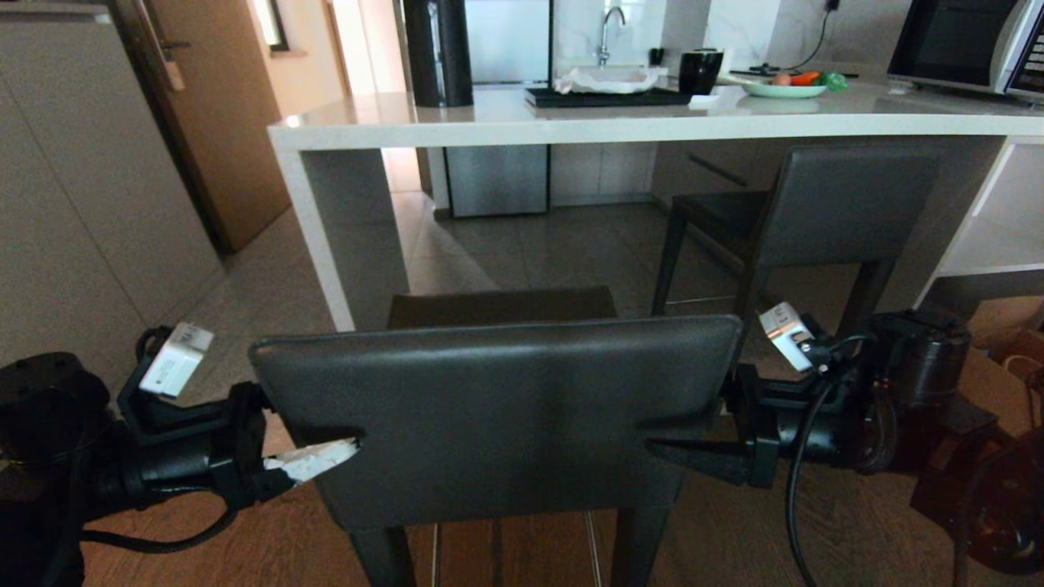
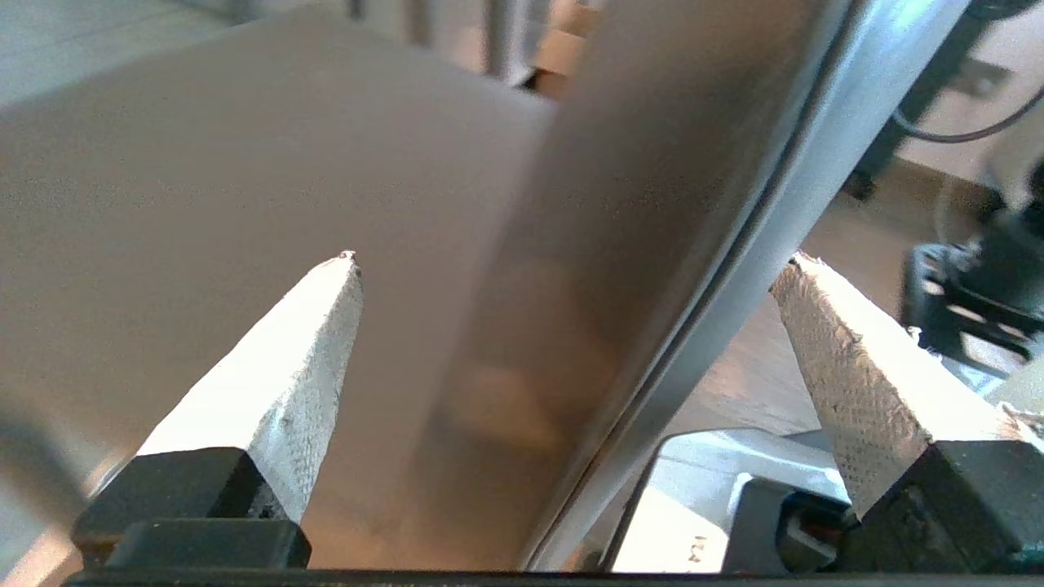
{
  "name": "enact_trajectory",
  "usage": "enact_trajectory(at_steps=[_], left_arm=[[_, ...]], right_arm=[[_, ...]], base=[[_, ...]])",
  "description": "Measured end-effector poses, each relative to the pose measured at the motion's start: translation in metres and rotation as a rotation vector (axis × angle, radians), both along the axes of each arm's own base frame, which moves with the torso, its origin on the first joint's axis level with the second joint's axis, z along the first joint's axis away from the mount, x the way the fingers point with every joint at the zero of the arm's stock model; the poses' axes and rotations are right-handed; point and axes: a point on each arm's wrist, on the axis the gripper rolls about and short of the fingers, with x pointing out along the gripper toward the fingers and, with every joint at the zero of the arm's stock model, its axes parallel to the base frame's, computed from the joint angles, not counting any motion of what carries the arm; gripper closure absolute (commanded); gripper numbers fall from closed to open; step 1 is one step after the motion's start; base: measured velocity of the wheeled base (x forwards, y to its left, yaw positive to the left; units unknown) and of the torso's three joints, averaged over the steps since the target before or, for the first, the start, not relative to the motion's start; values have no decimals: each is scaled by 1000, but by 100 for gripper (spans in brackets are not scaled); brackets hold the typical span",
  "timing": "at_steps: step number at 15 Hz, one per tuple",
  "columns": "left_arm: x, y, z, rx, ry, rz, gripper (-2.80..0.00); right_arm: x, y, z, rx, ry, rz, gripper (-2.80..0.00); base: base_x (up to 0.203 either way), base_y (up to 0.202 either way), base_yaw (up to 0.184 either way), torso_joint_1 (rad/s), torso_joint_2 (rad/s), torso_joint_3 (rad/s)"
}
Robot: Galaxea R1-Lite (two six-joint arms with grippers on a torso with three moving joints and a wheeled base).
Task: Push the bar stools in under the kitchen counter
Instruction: Pull the gray chair out from under the dining table
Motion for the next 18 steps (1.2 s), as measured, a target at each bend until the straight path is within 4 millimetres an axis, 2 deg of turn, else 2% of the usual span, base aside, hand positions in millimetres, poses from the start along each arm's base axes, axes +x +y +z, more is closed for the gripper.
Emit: enact_trajectory(at_steps=[3, 7, 10, 12, 14, 16, 18], left_arm=[[-11, 30, -4, -4, 30, 96, -280], [-46, 57, -6, -17, 68, 260, -280], [-67, 66, 2, -33, 63, 397, -280], [-64, 70, 16, -45, 12, 558, -280], [-52, 67, 31, -60, -50, 719, -280], [-37, 46, 44, -95, -68, 854, -280], [-29, 20, 57, -124, -59, 972, -280]], right_arm=[[-3, -37, 1, 8, 27, -123, -280], [-24, -83, 7, 37, 60, -268, -280], [-43, -101, 19, 69, 68, -468, -280], [-49, -106, 30, 73, 22, -696, -280], [-45, -107, 51, 93, -74, -935, -280], [-40, -98, 79, 155, -180, -1121, -280], [-47, -83, 93, 194, -202, -1184, -280]], base=[[0, 0, 0, 0, 0, 0], [0, 0, 0, 0, 0, 0], [0, 0, 0, 0, 0, 0], [0, 0, 0, 0, 0, 0], [0, 0, 0, 0, 0, 0], [0, 0, 0, 0, 0, 0], [0, 0, 0, 0, 0, 0]])
